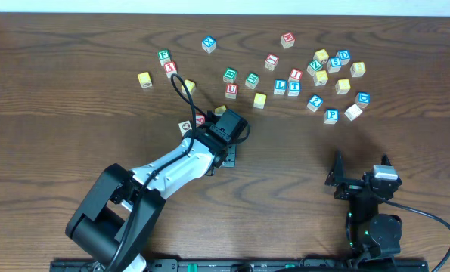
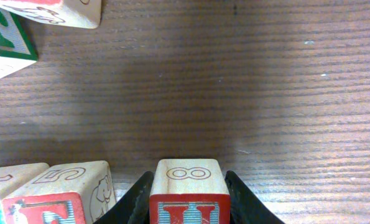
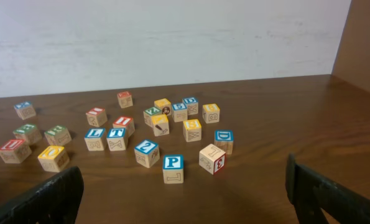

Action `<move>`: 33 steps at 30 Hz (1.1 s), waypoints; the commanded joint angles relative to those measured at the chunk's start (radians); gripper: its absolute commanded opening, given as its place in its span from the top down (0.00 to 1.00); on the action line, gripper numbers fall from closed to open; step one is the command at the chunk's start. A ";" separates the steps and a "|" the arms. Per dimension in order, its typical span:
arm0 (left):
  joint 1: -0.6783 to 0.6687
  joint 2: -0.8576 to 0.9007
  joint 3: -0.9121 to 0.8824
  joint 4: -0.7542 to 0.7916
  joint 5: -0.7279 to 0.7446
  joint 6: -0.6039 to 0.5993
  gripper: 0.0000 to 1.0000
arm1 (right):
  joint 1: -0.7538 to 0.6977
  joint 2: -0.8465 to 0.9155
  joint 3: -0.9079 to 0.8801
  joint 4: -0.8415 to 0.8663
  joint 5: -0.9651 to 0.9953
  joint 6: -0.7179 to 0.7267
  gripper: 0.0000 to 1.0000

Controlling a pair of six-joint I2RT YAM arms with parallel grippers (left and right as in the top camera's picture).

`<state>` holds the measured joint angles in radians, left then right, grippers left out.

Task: Spell out NEURIPS
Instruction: 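Open the left gripper to release the U block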

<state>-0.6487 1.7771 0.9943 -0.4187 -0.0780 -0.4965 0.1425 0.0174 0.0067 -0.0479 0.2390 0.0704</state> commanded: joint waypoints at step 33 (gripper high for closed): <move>0.004 -0.013 0.027 -0.006 -0.008 0.006 0.50 | 0.001 -0.002 -0.001 -0.005 0.002 -0.008 0.01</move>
<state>-0.6487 1.7771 0.9943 -0.4202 -0.0849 -0.4965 0.1425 0.0177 0.0071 -0.0479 0.2390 0.0704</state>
